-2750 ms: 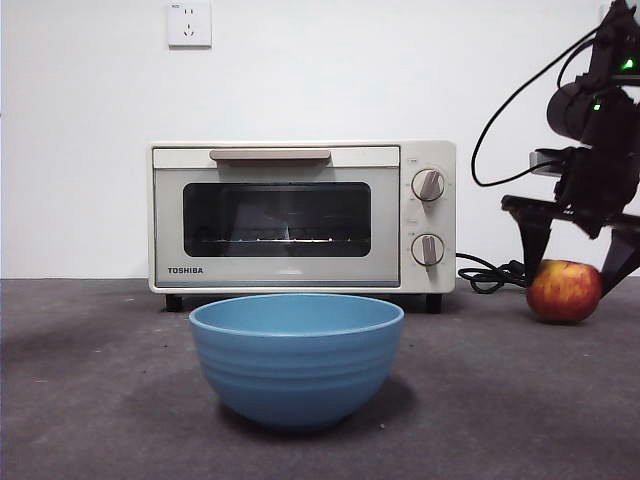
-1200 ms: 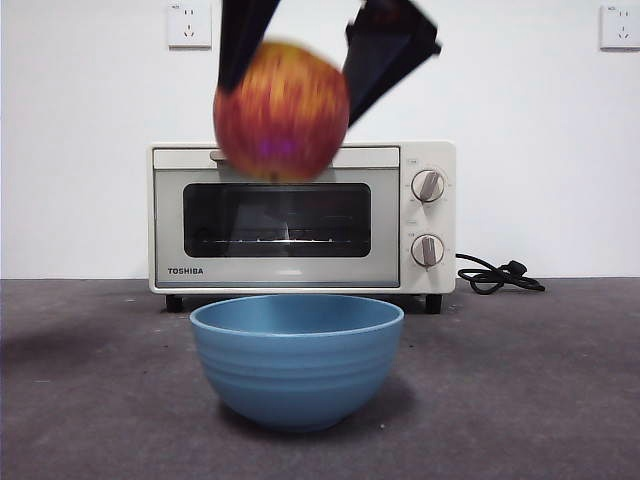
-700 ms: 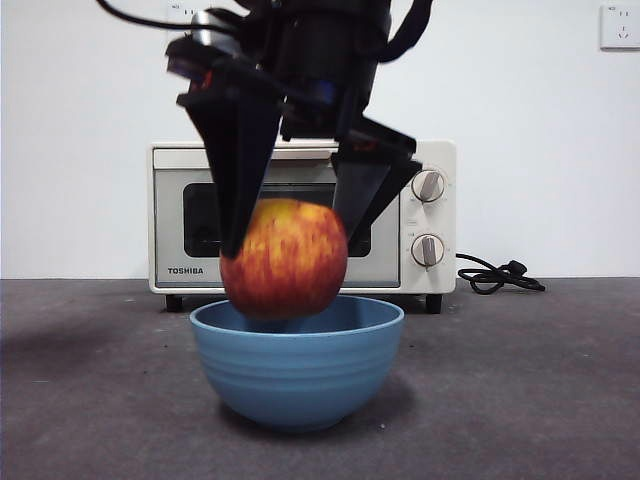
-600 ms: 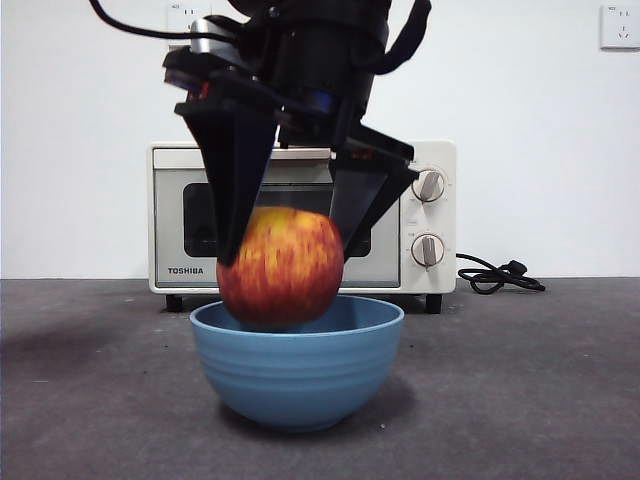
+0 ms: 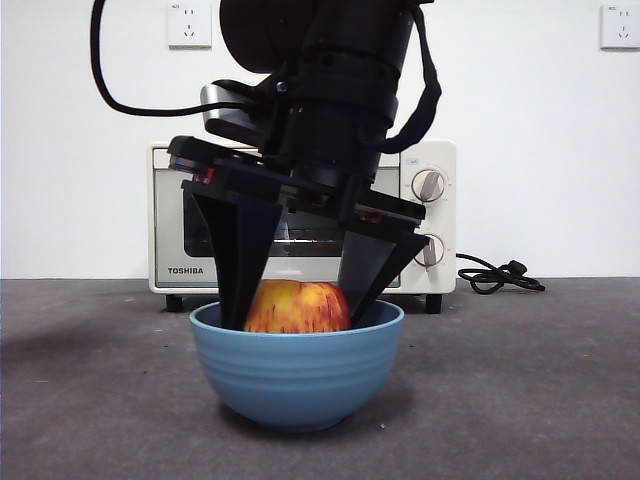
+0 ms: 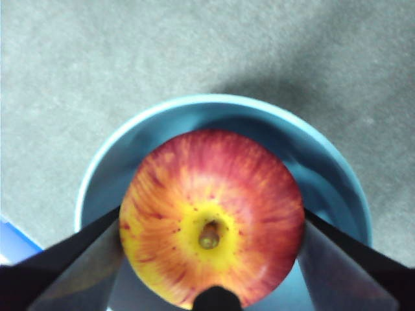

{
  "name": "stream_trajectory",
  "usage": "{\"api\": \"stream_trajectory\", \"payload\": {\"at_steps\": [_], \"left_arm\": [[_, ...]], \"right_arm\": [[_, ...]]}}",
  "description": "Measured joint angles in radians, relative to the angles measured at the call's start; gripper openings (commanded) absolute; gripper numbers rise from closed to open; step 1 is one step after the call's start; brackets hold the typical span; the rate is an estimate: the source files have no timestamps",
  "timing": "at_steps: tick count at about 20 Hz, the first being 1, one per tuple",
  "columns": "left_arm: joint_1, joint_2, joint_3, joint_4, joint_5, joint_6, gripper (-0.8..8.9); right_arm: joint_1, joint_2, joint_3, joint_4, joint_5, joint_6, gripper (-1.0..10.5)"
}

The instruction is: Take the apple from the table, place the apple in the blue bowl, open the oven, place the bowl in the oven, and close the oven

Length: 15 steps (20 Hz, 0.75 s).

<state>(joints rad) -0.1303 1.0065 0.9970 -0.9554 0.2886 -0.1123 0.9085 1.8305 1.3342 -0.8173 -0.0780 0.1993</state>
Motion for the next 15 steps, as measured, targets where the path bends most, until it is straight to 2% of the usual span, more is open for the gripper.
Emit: {"api": "stream_trajectory", "payload": {"at_steps": [2,4,7,12,15], "left_arm": [[0.0,0.0,0.0,0.0,0.0,0.0,-0.04],[0.0,0.0,0.0,0.006,0.0,0.0,-0.04],[0.0,0.0,0.0,0.046,0.02,0.0,-0.04],[0.0,0.0,0.0,0.119,0.064,-0.002,-0.05],[0.0,0.005,0.001,0.183,0.098,-0.013,-0.05]], "right_arm": [[0.0,0.0,0.0,0.0,0.0,0.002,2.8],[0.0,0.0,0.0,-0.001,0.0,0.007,3.7],[0.0,0.0,0.0,-0.006,0.0,0.011,5.8],[0.0,-0.014,0.0,-0.022,0.0,0.015,5.9],[0.0,-0.109,0.0,-0.033,0.0,0.022,5.7]]}}
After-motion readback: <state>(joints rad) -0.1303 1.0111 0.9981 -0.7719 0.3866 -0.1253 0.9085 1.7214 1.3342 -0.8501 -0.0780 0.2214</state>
